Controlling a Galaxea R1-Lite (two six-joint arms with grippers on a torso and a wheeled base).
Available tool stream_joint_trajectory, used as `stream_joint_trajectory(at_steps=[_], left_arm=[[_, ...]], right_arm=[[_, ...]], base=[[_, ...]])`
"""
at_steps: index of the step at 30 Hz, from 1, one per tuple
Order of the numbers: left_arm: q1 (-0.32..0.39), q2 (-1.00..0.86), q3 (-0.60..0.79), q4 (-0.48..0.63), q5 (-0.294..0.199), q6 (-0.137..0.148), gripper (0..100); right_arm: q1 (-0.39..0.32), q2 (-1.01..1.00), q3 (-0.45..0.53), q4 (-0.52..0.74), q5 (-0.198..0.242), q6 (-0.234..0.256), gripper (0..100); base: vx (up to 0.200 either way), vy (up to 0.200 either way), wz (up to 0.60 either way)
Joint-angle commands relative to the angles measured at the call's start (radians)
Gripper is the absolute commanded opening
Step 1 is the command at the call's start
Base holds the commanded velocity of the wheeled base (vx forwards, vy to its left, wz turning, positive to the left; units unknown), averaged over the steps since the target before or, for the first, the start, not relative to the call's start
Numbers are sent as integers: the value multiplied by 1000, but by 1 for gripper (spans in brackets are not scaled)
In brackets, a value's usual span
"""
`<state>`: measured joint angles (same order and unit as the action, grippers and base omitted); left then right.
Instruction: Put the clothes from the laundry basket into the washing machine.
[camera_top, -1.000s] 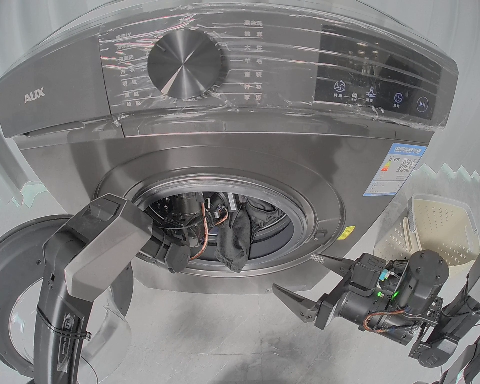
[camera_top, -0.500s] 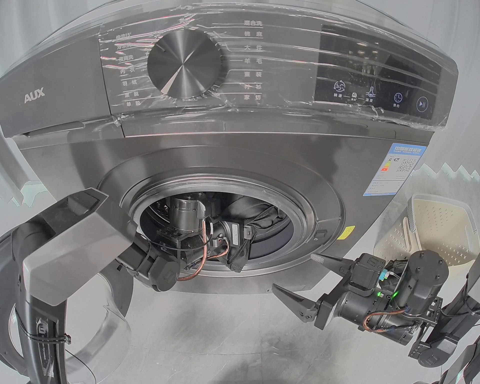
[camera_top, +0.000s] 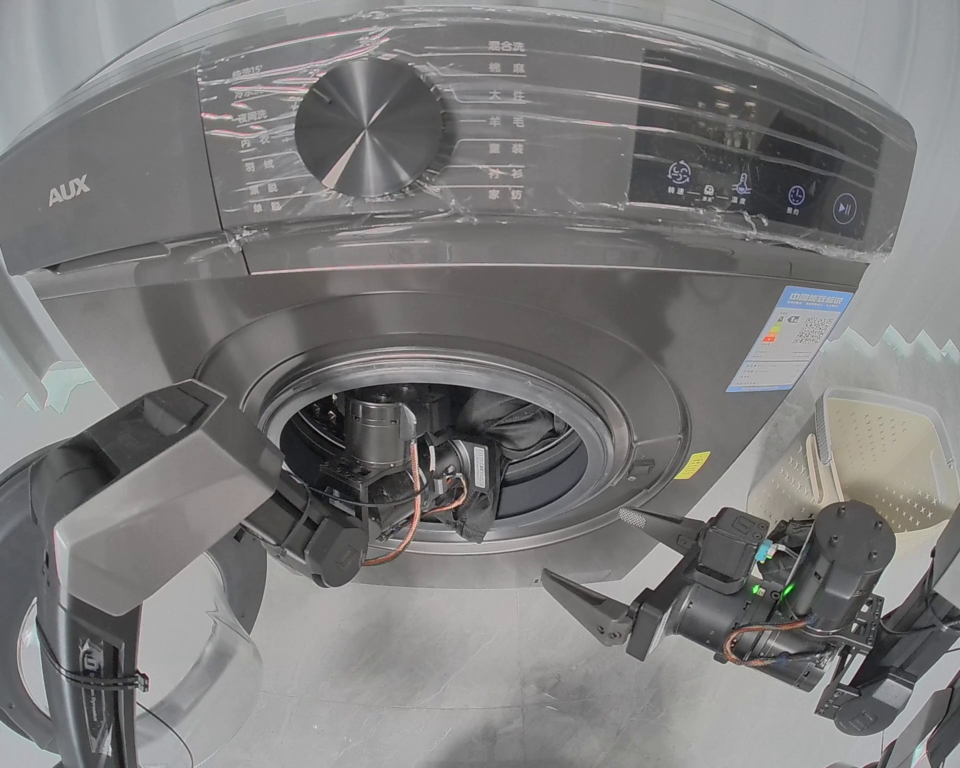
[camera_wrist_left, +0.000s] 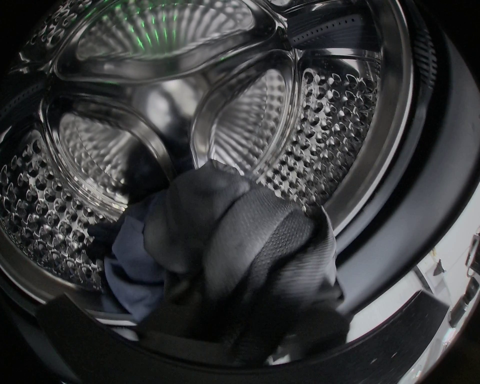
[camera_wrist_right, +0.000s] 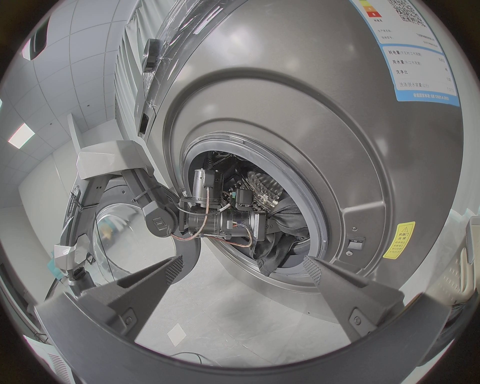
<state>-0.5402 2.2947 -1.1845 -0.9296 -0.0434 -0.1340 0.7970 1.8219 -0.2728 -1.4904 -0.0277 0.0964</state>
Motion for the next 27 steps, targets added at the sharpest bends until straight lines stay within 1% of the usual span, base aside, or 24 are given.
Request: stream_joint_trajectory(at_steps=[1,3,5,9,10,12,14,18,19,21,22,24,25,27], left_arm=[[3,117,-98,-94,68,5,0],[14,146,-136,-149,80,7,0],[28,164,-173,-178,92,7,0],[57,206,-251,-212,142,13,0],[59,207,-254,-212,143,13,0],[72,223,-303,-215,168,13,0],[75,227,-325,-215,180,13,0],[77,224,-320,-216,180,13,0],[77,221,-313,-216,180,14,100],[75,218,-308,-216,178,14,100],[66,203,-284,-216,172,10,100],[63,177,-242,-215,160,13,100],[54,137,-173,-196,132,14,100],[42,77,-90,-158,68,14,100]], right_arm=[[1,2,1,-1,0,0,100],[1,2,1,-1,0,0,100],[1,2,3,-1,0,0,100],[2,5,3,-1,0,0,100],[2,7,3,-1,0,0,100],[2,10,3,-1,0,0,100],[2,10,4,-1,0,0,100],[2,10,4,-1,0,0,100],[2,10,4,-1,0,0,100],[2,10,4,-1,0,0,100],[2,10,6,-1,0,0,100],[2,10,6,-1,0,0,100],[2,10,6,-1,0,0,100],[2,10,6,-1,0,0,100]], base=[[0,0,0],[0,0,0],[0,0,0],[0,0,0],[0,0,0],[0,0,0],[0,0,0],[0,0,0],[0,0,0],[0,0,0],[0,0,0],[0,0,0],[0,0,0],[0,0,0]])
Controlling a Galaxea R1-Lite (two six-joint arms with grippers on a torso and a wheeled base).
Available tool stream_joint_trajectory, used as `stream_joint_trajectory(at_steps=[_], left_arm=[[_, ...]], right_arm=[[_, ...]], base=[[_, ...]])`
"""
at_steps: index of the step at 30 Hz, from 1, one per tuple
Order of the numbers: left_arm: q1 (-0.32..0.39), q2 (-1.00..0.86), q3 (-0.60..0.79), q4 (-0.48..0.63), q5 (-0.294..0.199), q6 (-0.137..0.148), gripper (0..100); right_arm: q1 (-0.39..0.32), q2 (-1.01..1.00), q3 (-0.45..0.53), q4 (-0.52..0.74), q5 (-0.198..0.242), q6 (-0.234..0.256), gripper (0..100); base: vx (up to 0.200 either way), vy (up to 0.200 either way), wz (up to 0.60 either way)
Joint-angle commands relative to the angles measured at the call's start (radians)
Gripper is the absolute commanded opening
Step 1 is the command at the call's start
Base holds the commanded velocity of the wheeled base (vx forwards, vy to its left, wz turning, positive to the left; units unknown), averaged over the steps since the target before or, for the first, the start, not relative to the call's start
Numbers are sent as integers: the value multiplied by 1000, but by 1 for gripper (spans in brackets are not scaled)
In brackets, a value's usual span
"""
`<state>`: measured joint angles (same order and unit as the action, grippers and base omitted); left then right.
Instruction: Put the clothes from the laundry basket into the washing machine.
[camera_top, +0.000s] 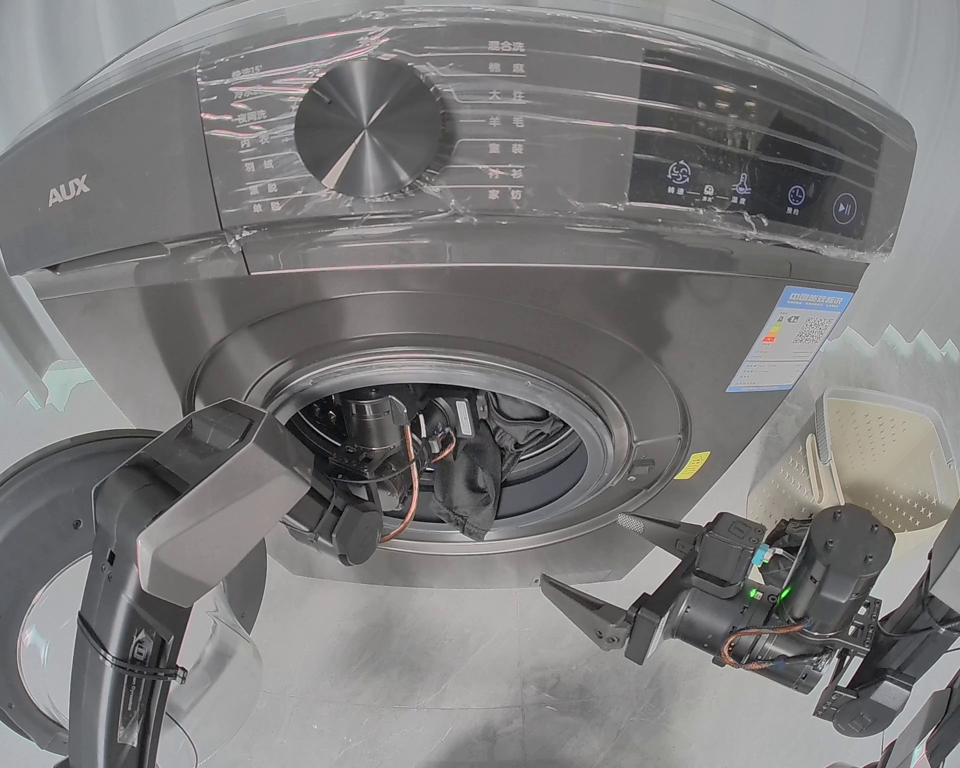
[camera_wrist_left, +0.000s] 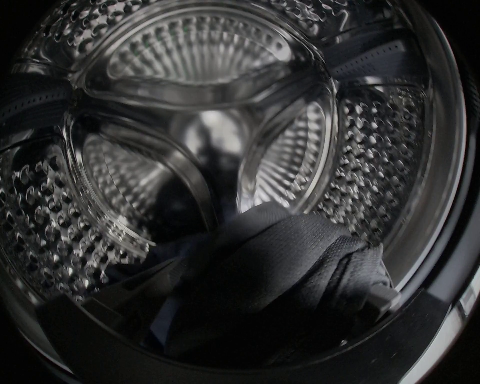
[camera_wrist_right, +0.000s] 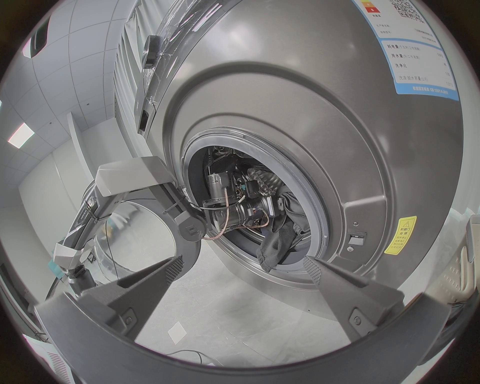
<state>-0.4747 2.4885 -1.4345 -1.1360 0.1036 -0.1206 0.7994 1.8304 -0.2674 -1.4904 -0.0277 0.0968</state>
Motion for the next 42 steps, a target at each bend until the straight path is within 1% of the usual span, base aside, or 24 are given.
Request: stream_joint_trajectory(at_steps=[1,3,4,7,10,11,12,14,17,19,21,22,24,25,27,30,33,39,42], left_arm=[[-25,-148,197,73,-101,1,100],[-30,-197,258,101,-128,3,100],[-33,-230,295,108,-150,4,100],[-47,-258,341,113,-176,7,100],[-53,-278,391,114,-191,36,100],[-59,-280,413,113,-202,50,100],[-62,-281,425,113,-208,53,100],[-67,-281,439,113,-214,55,100],[-85,-283,477,107,-242,61,100],[-88,-283,483,104,-246,61,100],[-96,-298,491,97,-280,61,100],[-96,-301,486,96,-286,59,100],[-96,-301,470,88,-288,58,100],[-94,-296,437,64,-286,47,100],[-93,-292,427,53,-283,45,100],[-82,-246,370,31,-263,41,100],[-76,-197,353,10,-248,42,100],[-67,-120,321,-7,-242,42,100],[-65,-92,304,-11,-219,52,100]], right_arm=[[0,1,1,-1,0,0,100],[0,1,2,-1,0,0,100],[0,0,1,-1,-1,0,100],[0,1,-1,-1,-1,0,100],[0,1,1,-1,-1,0,100],[0,1,1,-1,-1,0,100],[0,1,1,-1,-1,0,100],[0,0,1,-1,-1,0,100],[0,0,2,-1,-1,0,100],[0,0,2,-1,-1,0,100],[0,0,1,-1,-1,0,100],[0,0,1,-1,-1,0,100],[0,0,1,-1,-1,0,100],[0,0,1,-1,-1,0,100],[0,0,1,-1,-1,0,100],[0,0,1,-1,-1,0,100],[0,0,1,-1,-1,0,100],[0,1,1,-1,-1,0,100],[0,1,-1,-1,-1,0,100]], base=[[0,0,0],[0,0,0],[0,0,0],[0,0,0],[0,0,0],[0,0,0],[0,0,0],[0,0,0],[0,0,0],[0,0,0],[0,0,0],[0,0,0],[0,0,0],[0,0,0],[0,0,0],[0,0,0],[0,0,0],[0,0,0],[0,0,0]])
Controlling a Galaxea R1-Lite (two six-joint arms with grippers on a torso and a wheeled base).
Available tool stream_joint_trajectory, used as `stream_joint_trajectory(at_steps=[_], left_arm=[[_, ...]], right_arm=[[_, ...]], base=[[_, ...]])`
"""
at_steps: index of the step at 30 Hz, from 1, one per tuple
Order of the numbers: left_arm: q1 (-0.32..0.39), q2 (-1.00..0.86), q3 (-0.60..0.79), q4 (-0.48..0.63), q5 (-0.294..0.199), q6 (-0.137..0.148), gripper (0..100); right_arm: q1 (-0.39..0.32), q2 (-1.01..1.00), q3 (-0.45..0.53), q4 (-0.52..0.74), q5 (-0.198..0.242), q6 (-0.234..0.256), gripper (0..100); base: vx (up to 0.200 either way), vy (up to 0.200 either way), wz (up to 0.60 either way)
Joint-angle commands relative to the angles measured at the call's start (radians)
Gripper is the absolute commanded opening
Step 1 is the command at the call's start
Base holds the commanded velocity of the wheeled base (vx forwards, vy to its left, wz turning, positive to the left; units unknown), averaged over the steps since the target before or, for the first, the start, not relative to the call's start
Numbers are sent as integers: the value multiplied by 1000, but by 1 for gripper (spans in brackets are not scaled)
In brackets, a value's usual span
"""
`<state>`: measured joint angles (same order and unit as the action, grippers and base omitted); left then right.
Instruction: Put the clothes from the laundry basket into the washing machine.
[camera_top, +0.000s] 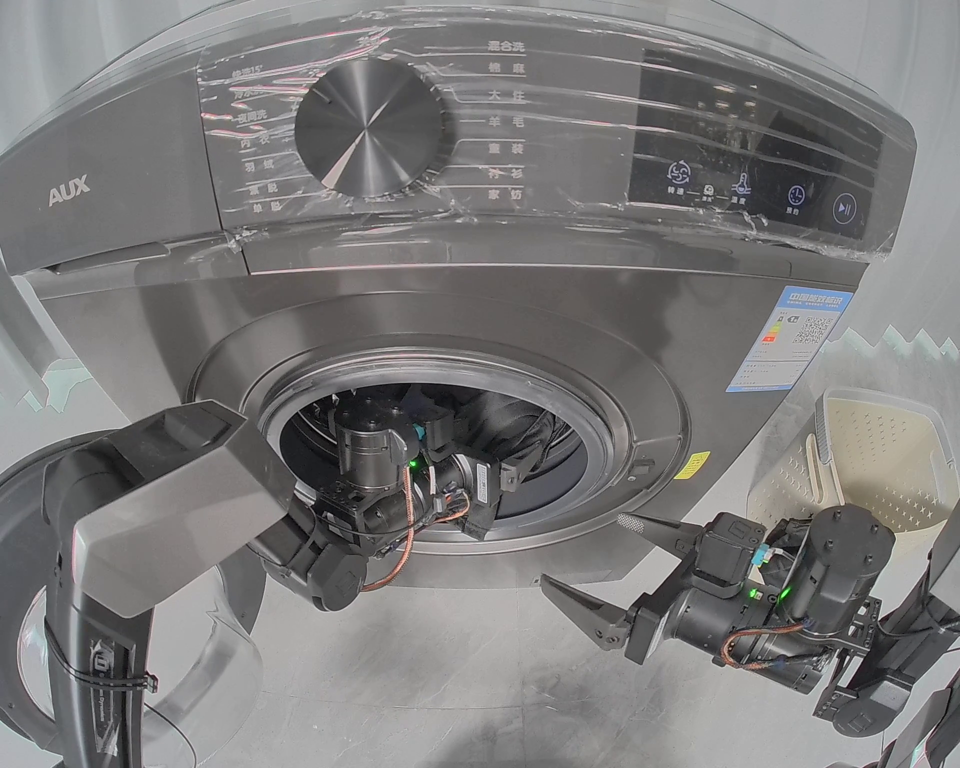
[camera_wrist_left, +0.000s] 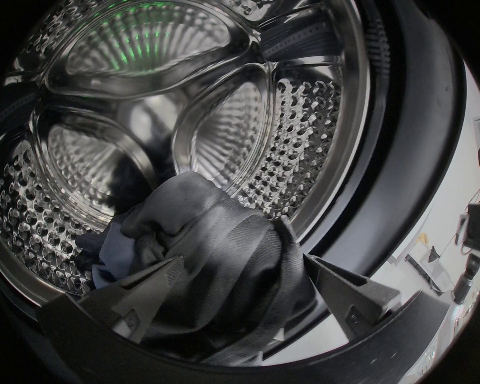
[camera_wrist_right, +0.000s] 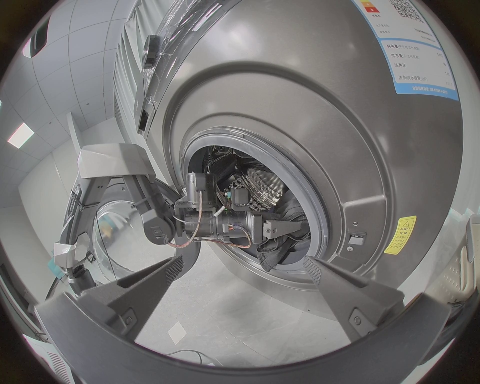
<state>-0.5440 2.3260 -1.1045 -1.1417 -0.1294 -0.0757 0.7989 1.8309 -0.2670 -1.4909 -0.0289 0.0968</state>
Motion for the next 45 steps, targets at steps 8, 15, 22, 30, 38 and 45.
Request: stream_joint_trajectory(at_steps=[8,15,22,30,38,45], left_arm=[[18,121,-133,-13,70,5,0],[50,164,-288,-15,168,-2,0],[78,190,-403,-15,208,-4,0],[84,216,-515,-20,269,-25,0],[50,191,-376,-26,251,-22,100],[9,55,-150,59,160,-15,100]], right_arm=[[0,-1,-4,0,0,0,100],[2,-1,-8,0,0,0,100],[2,1,-9,0,0,0,100],[2,1,-9,0,0,1,100],[2,-1,-3,0,0,1,100],[2,4,-4,0,0,3,100]], base=[[0,0,0],[0,0,0],[0,0,0],[0,0,0],[0,0,0],[0,0,0]])
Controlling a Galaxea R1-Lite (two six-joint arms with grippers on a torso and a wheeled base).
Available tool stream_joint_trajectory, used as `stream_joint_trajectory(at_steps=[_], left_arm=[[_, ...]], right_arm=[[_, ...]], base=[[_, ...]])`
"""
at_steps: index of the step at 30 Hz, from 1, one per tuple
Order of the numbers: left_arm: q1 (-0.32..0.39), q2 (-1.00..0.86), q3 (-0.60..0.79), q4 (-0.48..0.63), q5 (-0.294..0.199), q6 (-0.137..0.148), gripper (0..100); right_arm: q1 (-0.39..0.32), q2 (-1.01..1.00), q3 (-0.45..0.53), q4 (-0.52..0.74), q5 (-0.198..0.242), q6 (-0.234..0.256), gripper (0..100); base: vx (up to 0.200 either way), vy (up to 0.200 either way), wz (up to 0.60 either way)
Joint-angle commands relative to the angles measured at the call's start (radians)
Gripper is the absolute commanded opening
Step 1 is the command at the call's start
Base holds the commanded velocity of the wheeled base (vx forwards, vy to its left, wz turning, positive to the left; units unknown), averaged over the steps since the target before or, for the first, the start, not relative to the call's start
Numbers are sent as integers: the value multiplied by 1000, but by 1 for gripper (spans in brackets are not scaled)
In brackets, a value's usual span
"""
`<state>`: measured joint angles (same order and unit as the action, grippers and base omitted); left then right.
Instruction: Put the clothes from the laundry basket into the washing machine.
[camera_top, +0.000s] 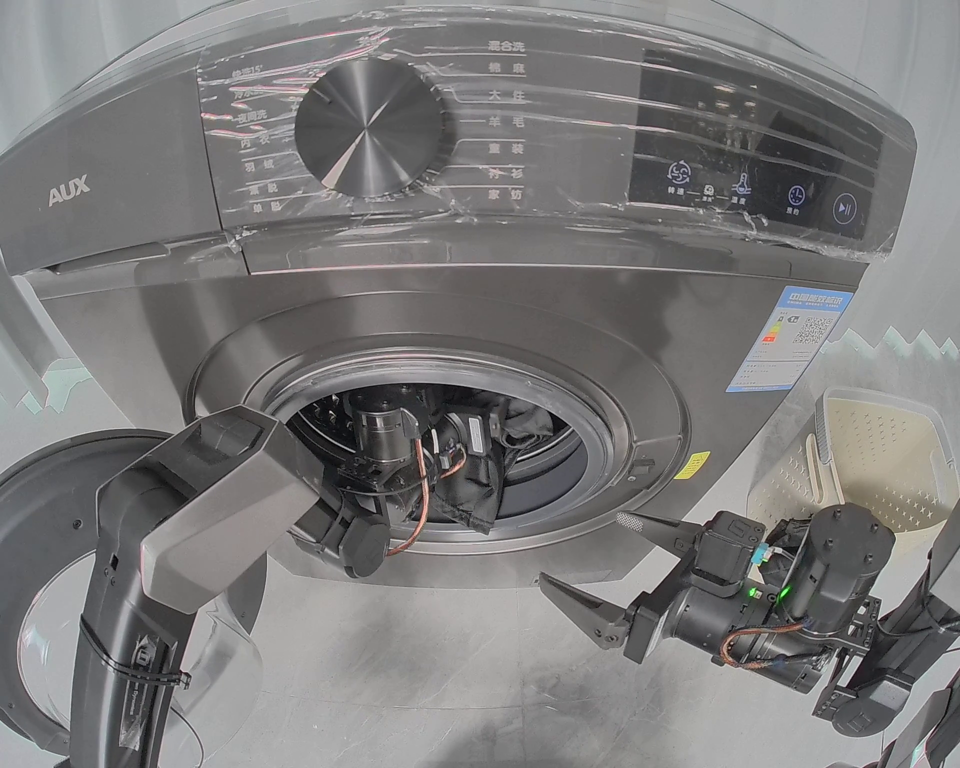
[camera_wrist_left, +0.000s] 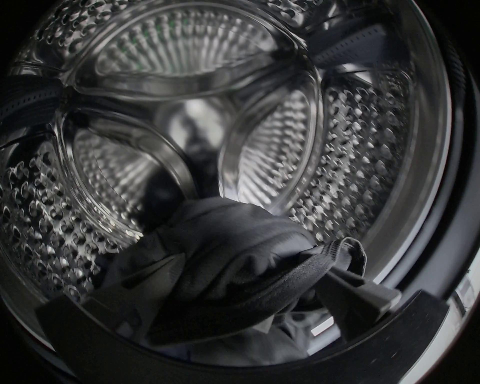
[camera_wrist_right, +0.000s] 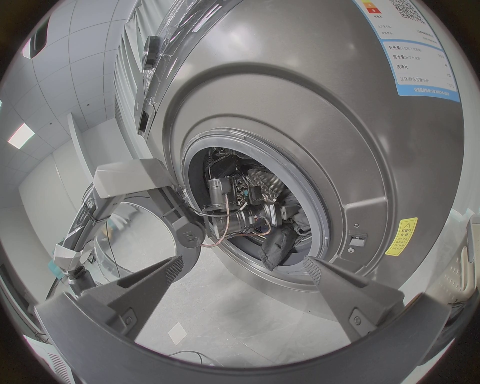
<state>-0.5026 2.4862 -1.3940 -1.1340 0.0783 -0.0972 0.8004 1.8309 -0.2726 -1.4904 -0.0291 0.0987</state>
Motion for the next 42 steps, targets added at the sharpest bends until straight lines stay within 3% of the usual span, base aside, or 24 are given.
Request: stream_joint_trajectory(at_steps=[1,11,18,19,29,30,36,42], left_arm=[[-36,-115,165,59,-57,10,100],[-40,-104,290,74,-88,60,100],[-34,-56,296,68,-92,88,100],[-34,-56,296,68,-92,88,0],[-13,-47,139,42,-74,57,0],[-2,-35,93,27,-49,44,0],[27,53,-71,-36,18,36,0],[42,115,-184,-49,46,36,0]], right_arm=[[0,5,1,-1,0,1,100],[0,8,1,-1,0,1,100],[0,8,0,-1,2,1,100],[0,8,0,-1,2,1,100],[0,7,-4,-1,2,1,100],[2,7,-4,-1,0,1,100],[8,8,-4,-1,0,1,100],[8,8,-4,-2,0,1,100]], base=[[0,0,0],[0,0,0],[0,0,0],[0,0,0],[0,0,0],[0,0,0],[0,0,0],[0,0,0]])
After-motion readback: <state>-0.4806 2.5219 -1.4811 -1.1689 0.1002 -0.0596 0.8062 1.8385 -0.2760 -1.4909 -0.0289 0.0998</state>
